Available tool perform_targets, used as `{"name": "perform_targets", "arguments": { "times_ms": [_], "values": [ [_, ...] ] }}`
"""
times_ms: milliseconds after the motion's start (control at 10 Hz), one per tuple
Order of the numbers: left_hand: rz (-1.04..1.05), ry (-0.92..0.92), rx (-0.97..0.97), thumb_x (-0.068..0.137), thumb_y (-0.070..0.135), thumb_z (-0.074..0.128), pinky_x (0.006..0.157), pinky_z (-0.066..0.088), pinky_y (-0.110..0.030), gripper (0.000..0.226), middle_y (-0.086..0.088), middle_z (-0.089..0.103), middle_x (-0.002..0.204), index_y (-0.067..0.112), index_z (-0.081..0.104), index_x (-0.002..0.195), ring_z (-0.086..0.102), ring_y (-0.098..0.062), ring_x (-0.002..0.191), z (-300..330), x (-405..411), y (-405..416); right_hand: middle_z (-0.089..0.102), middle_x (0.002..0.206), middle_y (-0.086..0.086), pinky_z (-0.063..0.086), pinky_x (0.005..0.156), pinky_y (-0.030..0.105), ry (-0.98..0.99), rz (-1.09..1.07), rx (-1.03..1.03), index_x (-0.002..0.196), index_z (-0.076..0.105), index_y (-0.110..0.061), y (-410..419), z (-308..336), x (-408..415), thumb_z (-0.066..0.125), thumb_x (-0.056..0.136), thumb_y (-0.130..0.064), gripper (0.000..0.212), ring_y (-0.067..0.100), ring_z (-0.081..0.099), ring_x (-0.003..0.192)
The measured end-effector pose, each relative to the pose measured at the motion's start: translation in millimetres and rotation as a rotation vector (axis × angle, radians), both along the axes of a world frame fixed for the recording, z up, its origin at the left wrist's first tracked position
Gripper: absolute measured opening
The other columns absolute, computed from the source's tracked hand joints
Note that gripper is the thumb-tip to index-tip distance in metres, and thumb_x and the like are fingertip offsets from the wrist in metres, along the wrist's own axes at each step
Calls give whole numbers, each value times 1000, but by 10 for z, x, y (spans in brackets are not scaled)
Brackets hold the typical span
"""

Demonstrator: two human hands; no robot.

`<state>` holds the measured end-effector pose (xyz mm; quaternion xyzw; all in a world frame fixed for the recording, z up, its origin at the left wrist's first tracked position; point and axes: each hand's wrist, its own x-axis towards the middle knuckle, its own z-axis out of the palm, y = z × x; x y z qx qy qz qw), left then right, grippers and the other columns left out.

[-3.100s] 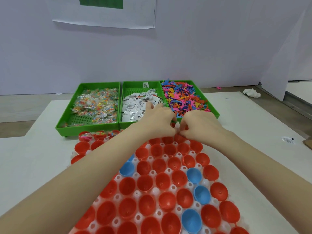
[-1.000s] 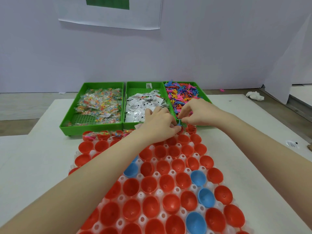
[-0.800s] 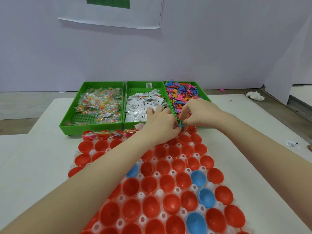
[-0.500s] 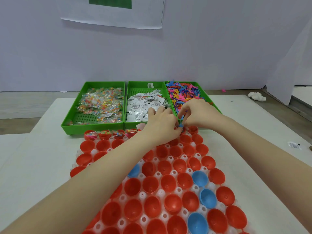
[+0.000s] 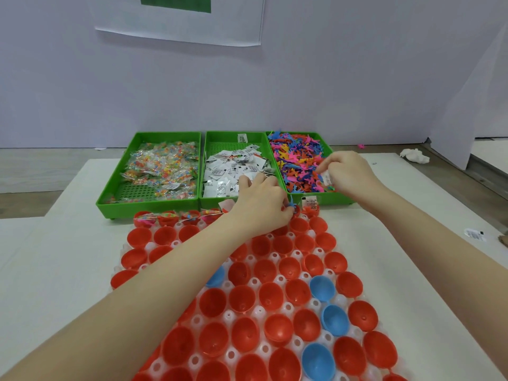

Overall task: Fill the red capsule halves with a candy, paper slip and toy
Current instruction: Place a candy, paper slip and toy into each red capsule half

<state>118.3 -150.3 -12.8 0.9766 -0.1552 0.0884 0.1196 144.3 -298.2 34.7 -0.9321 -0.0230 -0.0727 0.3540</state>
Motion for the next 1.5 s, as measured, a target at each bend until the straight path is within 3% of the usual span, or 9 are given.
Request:
{"name": "perform_targets", "arguments": {
  "times_ms": [100, 200, 400, 600, 800, 1000, 1100, 1300, 1500],
  "values": [
    [1, 10, 7, 91, 39, 47, 88, 20, -38, 32, -3, 50, 111, 19, 67, 106, 37, -21, 110, 7, -5, -12, 52, 70, 9, 35, 58, 26, 120, -117, 72, 71, 59, 0, -125, -112, 6, 47, 80, 1, 15, 23, 45, 74],
    [1, 13, -2, 90, 39, 48, 88, 20, -38, 31, -3, 50, 110, 20, 68, 104, 36, -21, 110, 8, -16, -14, 39, 63, 2, 32, 52, 23, 228, -163, 81, 61, 39, -11, -248, -257, 54, 41, 86, -2, 27, 19, 38, 59],
    [-1, 13, -12, 89, 40, 49, 89, 20, -37, 31, -2, 49, 112, 21, 68, 104, 35, -20, 112, -1, -50, -13, 35, 63, 2, 29, 50, 24, 274, -172, 126, 60, 37, -13, -339, -468, 96, 40, 86, -1, 30, 12, 32, 54],
    [-8, -10, -8, 89, 39, 49, 89, 21, -36, 32, -2, 45, 115, 20, 69, 104, 33, -20, 114, -11, -79, -15, 65, 86, 7, 42, 78, 35, 221, -27, 94, 64, 67, -7, -354, -599, 33, 54, 81, -8, 22, 21, 55, 85],
    [-16, 3, -22, 89, 39, 49, 87, 20, -35, 30, -2, 45, 110, 21, 68, 104, 34, -19, 112, -5, -86, -12, 59, 62, -13, 39, 60, 13, 142, 209, -50, 77, 72, -10, -314, -663, 99, 64, 82, -4, 11, -2, 51, 60],
    [-23, -12, -9, 89, 40, 49, 85, 18, -35, 31, -2, 46, 109, 21, 68, 105, 34, -19, 111, -11, -81, -6, 72, 76, 3, 54, 73, 35, 60, 77, -206, 77, 76, -6, -204, -735, 205, 64, 79, -4, 12, 19, 63, 76],
    [-23, -16, -24, 89, 40, 49, 84, 18, -34, 30, -2, 46, 106, 22, 68, 105, 35, -19, 110, -22, -94, -3, 70, 72, 3, 52, 64, 33, 23, 33, -231, 71, 75, -11, -189, -774, 184, 65, 76, -5, 12, 19, 62, 72],
    [-22, -6, -33, 89, 40, 49, 85, 18, -34, 30, -2, 48, 108, 22, 67, 105, 35, -20, 111, -12, -90, 3, 60, 46, -9, 41, 52, 25, -2, 25, -11, 69, 75, -7, -198, -856, 156, 65, 72, 3, 14, 9, 49, 48],
    [-24, 2, -30, 90, 41, 49, 87, 18, -35, 31, -3, 48, 109, 22, 67, 106, 35, -20, 111, -21, -103, 2, 71, 81, 11, 55, 70, 30, 18, 217, 232, 90, 73, -7, -212, -836, 152, 75, 69, 4, 24, 18, 66, 73]
  ]
}}
